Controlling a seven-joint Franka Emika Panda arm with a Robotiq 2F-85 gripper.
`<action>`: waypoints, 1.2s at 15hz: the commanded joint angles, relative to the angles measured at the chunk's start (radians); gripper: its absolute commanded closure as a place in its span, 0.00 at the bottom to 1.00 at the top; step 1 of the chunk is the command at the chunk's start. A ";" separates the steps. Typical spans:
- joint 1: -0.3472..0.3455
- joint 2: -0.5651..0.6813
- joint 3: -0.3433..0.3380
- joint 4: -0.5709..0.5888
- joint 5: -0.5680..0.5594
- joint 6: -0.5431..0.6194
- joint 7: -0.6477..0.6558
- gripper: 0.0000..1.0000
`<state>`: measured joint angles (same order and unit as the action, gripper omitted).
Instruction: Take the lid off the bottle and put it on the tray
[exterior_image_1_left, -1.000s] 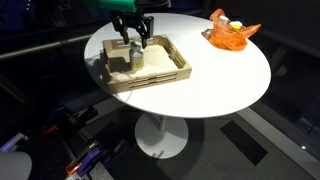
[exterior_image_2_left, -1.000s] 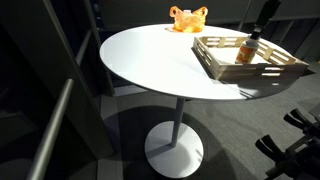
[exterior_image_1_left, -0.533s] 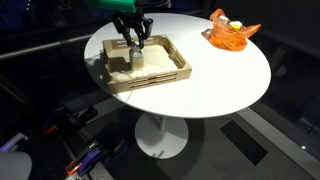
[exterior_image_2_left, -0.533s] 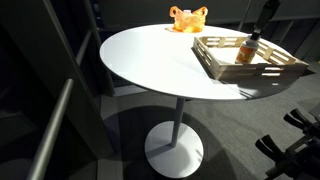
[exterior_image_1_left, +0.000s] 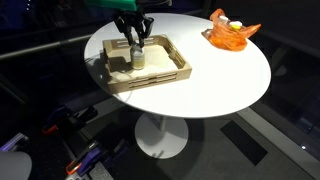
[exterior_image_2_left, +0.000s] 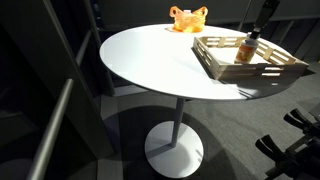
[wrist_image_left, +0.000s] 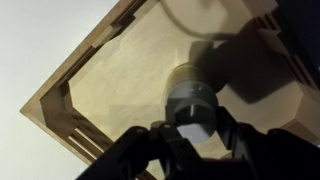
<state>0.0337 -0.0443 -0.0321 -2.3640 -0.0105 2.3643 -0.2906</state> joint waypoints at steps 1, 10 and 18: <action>-0.015 -0.008 0.005 0.032 0.008 -0.022 0.008 0.81; -0.034 0.012 0.010 0.081 -0.087 -0.130 0.219 0.81; -0.026 0.024 0.024 0.087 -0.112 -0.186 0.354 0.81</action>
<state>0.0095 -0.0315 -0.0193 -2.3020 -0.1118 2.1995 0.0488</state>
